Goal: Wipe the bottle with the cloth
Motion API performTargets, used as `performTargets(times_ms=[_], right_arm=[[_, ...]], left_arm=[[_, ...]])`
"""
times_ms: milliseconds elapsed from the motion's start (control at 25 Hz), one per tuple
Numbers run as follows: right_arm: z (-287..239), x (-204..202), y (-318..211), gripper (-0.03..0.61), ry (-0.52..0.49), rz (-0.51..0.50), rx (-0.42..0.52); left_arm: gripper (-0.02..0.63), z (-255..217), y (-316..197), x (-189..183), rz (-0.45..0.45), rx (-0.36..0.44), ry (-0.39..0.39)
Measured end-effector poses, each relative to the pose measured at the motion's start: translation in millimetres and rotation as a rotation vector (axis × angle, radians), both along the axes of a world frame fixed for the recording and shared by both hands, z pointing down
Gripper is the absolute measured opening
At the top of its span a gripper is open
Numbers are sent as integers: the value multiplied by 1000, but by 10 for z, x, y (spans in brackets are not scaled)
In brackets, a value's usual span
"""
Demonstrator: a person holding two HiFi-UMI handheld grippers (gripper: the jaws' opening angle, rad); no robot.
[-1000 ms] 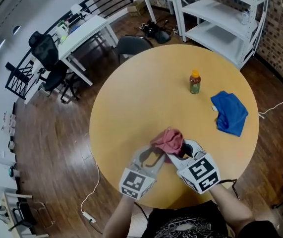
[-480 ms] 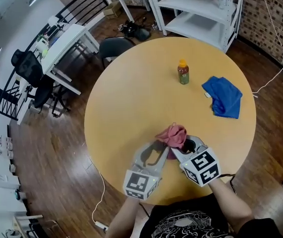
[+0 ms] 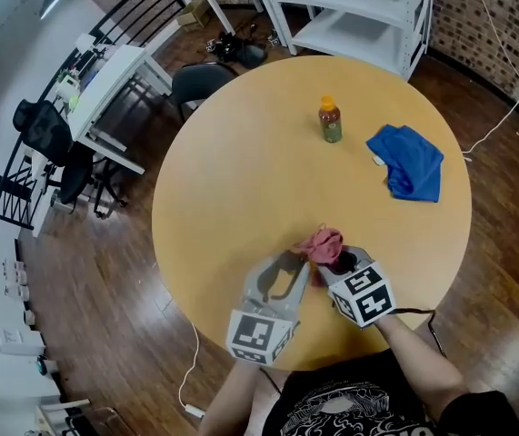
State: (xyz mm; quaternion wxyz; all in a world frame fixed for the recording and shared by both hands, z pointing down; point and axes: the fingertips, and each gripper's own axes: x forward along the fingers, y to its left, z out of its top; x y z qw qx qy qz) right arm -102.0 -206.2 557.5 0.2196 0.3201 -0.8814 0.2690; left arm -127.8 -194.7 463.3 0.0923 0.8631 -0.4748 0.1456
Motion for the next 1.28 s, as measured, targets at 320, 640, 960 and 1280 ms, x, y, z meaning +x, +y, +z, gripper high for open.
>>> performTargets(times_ms=[320, 640, 960, 1280], right_arm=[[397, 36, 75, 100, 93, -3, -115], [-148, 120, 194, 100, -8, 7, 63], [-740, -12, 613, 100, -131, -127, 300], [-430, -269, 678, 100, -123, -203, 231]], left_arm=[[146, 33, -7, 10, 12, -15, 2], [146, 28, -7, 3, 42, -37, -7], [146, 21, -1, 17, 47, -40, -3], [146, 34, 6, 25, 42, -50, 2]])
